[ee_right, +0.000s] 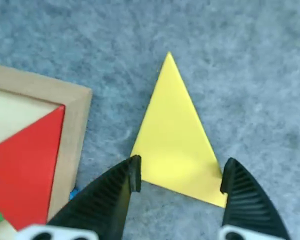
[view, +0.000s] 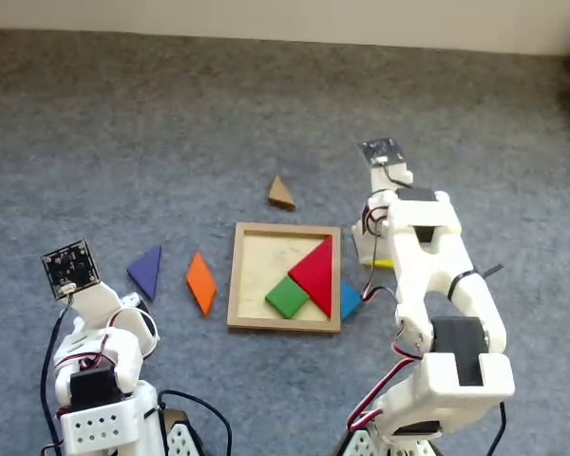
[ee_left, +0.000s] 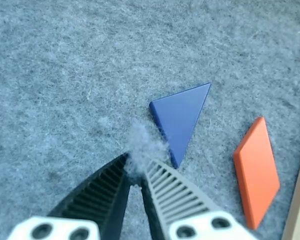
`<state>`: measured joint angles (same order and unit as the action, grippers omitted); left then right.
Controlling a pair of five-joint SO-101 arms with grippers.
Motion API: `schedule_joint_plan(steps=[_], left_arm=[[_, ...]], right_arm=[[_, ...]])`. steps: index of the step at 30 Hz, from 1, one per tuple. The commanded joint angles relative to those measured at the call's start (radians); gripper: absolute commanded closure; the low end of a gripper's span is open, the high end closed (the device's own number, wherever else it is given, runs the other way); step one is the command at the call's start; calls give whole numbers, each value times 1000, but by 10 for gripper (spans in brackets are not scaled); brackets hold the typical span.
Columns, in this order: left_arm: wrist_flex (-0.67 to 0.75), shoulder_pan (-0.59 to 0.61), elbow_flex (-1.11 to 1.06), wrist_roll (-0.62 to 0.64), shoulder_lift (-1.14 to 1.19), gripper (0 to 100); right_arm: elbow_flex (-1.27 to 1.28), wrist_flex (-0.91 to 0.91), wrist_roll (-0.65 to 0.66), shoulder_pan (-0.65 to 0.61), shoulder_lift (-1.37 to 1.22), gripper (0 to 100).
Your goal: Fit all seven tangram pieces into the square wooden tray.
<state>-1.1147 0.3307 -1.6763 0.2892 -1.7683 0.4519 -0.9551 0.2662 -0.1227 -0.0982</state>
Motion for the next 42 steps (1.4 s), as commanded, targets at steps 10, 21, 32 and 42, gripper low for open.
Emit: schedule_joint_plan(steps=[10,21,32,42], left_arm=[[8,13,-21,8,-24,994],[8,13,-21,8,-24,994],[8,13,-21,8,-24,994],[8,13,-21,8,-24,994]], right_arm=[[-68,-45,15,-33,148,736],[-67,-48,66,-79,136,647],[-127,-65,72,-70,-71,648],[-131,-76,74,-19,-76,648]])
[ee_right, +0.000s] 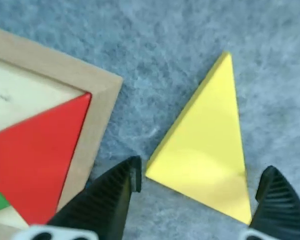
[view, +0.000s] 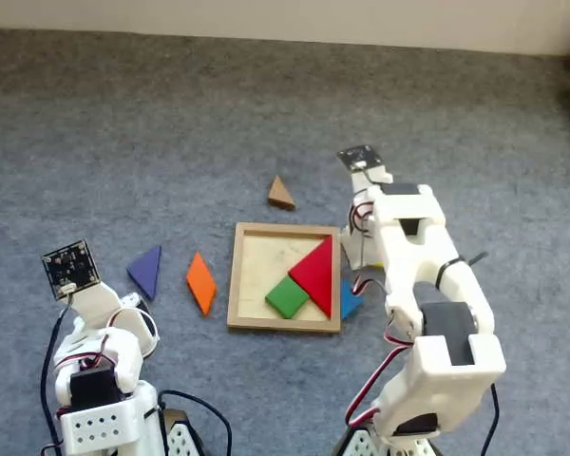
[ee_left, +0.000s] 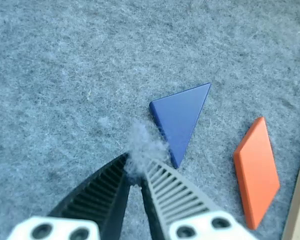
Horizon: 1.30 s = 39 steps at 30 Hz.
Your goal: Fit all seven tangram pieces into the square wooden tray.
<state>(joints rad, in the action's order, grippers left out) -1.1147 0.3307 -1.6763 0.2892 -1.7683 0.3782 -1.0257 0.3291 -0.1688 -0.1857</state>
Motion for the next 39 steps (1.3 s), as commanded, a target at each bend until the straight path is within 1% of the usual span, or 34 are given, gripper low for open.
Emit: schedule_joint_plan(steps=[1,5,11,15,22,24,26,29,31,39], left_arm=[[8,13,-21,8,-24,994],[8,13,-21,8,-24,994],[8,13,-21,8,-24,994],[8,13,-21,8,-24,994],[8,13,-21,8,-24,994],[8,13,-21,8,-24,994],[8,13,-21,8,-24,994],[8,13,-21,8,-24,994],[8,13,-21,8,-24,994],[8,13,-21,8,-24,994]], right_arm=[[-58,-5,12,28,12,648],[-53,-4,74,22,10,648],[-53,-4,91,4,8,649],[-51,-4,167,-5,8,649],[-51,1,180,-10,7,649],[-51,27,180,-10,7,650],[-50,47,180,-10,4,675],[-51,47,180,-10,-41,746],[-56,45,180,-10,-74,776],[-58,44,180,-5,-90,786]])
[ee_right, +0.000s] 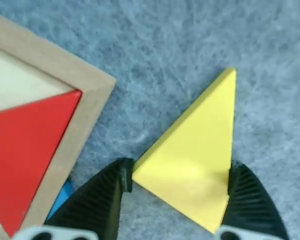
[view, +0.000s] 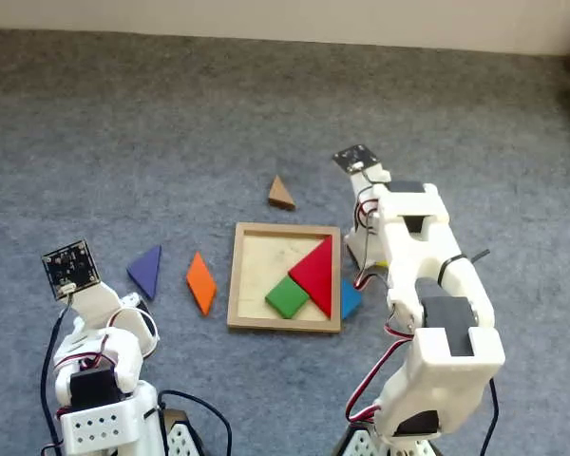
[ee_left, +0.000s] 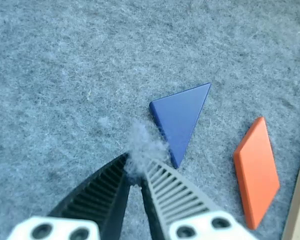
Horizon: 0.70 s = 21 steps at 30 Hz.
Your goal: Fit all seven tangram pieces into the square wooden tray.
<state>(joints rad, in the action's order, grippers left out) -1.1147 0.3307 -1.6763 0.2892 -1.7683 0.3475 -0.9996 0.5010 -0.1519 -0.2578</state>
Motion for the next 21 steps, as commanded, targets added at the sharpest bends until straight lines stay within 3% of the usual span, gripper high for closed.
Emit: schedule_joint_plan(steps=[1,21], left_arm=[[8,13,-21,8,-24,994],[8,13,-21,8,-24,994]], right_arm=[[-27,15,8,-22,-15,786],[-16,-54,8,-65,231,786]])
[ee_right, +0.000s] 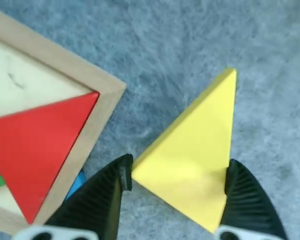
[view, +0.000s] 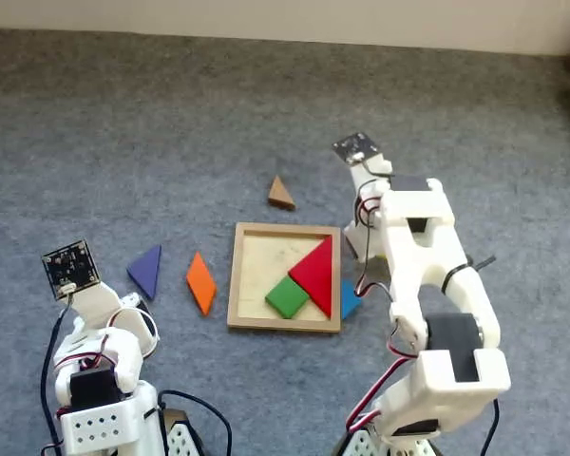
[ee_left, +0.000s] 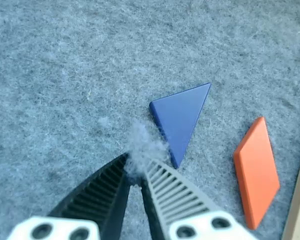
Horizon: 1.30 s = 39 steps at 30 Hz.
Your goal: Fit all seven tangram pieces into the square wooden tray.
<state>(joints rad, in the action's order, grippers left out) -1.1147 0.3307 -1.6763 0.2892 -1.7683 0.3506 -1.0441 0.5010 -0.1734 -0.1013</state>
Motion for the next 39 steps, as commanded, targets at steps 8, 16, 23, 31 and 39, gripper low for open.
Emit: schedule_joint_plan(steps=[8,16,23,31,39], left_arm=[[8,13,-21,8,-24,994],[8,13,-21,8,-24,994],[8,13,-21,8,-24,994],[8,13,-21,8,-24,994],[8,13,-21,8,-24,994]], right_arm=[[-28,-24,8,-213,97,786],[-28,-22,206,-337,93,786],[-28,-22,281,-369,97,786],[-101,-1,54,-245,93,784],[-168,1,-189,-125,88,781]])
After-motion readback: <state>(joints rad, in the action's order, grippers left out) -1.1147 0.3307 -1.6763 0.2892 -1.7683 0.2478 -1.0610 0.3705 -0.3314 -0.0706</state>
